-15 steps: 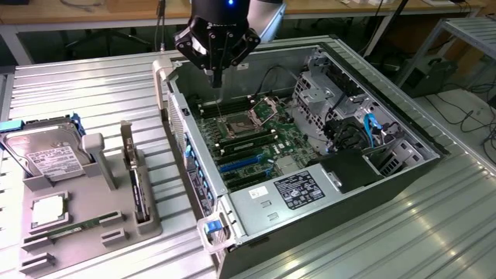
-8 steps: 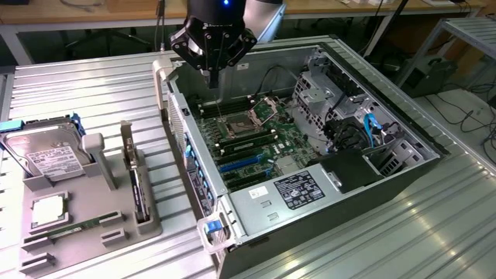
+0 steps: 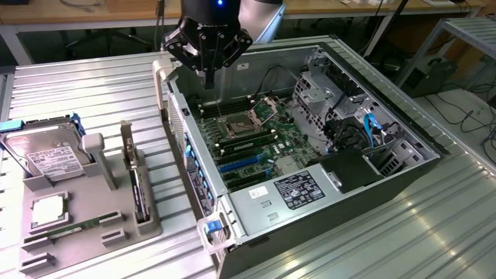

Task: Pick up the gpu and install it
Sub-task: 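Reach for the gpu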

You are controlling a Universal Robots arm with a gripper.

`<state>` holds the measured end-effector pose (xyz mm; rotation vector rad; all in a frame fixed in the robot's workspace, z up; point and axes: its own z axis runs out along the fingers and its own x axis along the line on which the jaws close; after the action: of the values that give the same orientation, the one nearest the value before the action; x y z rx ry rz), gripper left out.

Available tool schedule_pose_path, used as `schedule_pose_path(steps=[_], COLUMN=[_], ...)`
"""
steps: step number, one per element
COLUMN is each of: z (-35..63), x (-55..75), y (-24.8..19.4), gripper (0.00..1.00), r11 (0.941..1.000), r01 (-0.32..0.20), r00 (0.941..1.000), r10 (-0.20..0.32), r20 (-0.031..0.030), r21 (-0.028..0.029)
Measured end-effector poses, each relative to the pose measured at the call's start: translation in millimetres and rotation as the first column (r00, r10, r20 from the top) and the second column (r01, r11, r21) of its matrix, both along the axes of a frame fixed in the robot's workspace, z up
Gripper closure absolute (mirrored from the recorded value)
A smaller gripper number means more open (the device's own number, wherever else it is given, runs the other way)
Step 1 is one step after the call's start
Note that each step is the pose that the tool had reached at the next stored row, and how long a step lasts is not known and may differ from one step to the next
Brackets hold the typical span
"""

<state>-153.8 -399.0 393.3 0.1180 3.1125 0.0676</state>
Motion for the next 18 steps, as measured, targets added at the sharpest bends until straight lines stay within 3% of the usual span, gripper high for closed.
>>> schedule_pose_path(steps=[18], z=[0.0], x=[-16.5], y=[0.0], gripper=[0.89], r11=[1.0], r01=[0.0], r00=[1.0], r10=[0.0], r20=[-0.0001], r21=[0.0])
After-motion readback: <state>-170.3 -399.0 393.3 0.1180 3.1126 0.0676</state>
